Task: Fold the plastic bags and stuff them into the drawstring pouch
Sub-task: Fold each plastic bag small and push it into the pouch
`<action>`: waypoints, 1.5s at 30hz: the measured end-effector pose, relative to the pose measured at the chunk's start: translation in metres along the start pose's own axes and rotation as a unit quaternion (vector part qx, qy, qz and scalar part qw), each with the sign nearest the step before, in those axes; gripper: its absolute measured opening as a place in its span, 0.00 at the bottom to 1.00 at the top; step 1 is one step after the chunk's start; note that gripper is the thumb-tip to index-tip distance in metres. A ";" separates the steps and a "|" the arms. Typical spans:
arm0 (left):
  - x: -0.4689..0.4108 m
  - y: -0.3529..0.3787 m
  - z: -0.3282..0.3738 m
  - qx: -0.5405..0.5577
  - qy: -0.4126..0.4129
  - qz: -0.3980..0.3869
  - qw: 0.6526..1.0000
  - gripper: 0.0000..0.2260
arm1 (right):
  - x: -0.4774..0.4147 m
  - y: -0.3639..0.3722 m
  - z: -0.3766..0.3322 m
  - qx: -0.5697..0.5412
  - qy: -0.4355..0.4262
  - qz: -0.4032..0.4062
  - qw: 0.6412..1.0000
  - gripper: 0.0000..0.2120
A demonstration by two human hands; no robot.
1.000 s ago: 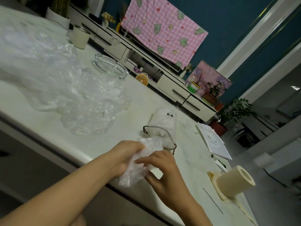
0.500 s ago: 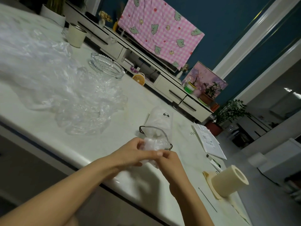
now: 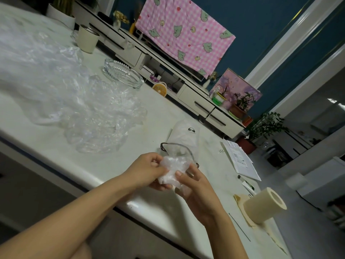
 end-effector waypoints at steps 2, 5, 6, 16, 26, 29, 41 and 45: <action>0.000 -0.001 0.002 -0.016 0.013 0.005 1.000 0.08 | -0.001 -0.004 0.005 -0.040 0.017 0.027 0.999 0.10; 0.001 -0.002 0.007 -0.038 0.035 0.014 0.999 0.11 | 0.000 -0.002 0.005 -0.031 0.013 0.026 0.999 0.21; 0.002 -0.004 0.008 -0.041 0.040 0.020 0.998 0.13 | 0.001 0.001 0.004 -0.021 0.009 0.019 1.000 0.21; 0.007 0.004 0.026 -0.151 0.126 0.025 0.980 0.18 | 0.001 -0.002 0.001 0.065 0.058 -0.066 0.994 0.18; -0.007 0.001 0.005 -0.162 0.071 0.058 0.983 0.07 | -0.003 -0.010 0.009 0.125 0.020 -0.012 0.992 0.07; -0.009 0.002 0.010 -0.209 0.100 0.063 0.971 0.12 | -0.002 -0.014 0.011 0.158 0.020 -0.031 0.987 0.09; -0.023 0.019 -0.011 -0.007 -0.006 0.002 1.000 0.03 | -0.006 -0.014 0.003 0.087 -0.071 -0.051 0.992 0.16; -0.027 0.023 -0.019 0.036 -0.042 -0.005 0.998 0.16 | -0.011 -0.022 0.014 0.035 -0.078 0.062 0.994 0.13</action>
Point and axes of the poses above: each hand's wrist, its own x-axis away from the middle knuckle, its own y-axis out of the palm, z = x × y, the point moved 10 cm from there along -x, towards the middle knuckle, and after that the axes turned 5 degrees about -y, right-handed, at the moved point
